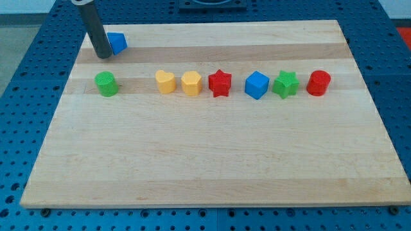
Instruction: Push the triangle above the green circle
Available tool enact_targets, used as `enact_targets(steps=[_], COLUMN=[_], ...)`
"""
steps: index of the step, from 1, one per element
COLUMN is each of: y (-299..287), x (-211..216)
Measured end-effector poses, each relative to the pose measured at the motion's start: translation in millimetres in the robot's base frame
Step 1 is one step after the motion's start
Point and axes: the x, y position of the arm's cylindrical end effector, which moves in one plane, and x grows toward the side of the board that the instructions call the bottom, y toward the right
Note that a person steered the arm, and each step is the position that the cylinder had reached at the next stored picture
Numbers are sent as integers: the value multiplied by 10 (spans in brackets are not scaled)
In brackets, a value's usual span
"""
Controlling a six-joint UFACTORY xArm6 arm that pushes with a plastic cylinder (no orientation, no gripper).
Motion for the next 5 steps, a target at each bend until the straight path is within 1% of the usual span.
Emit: enact_targets(steps=[3, 4, 5], y=[101, 102, 102], x=[-77, -278, -382])
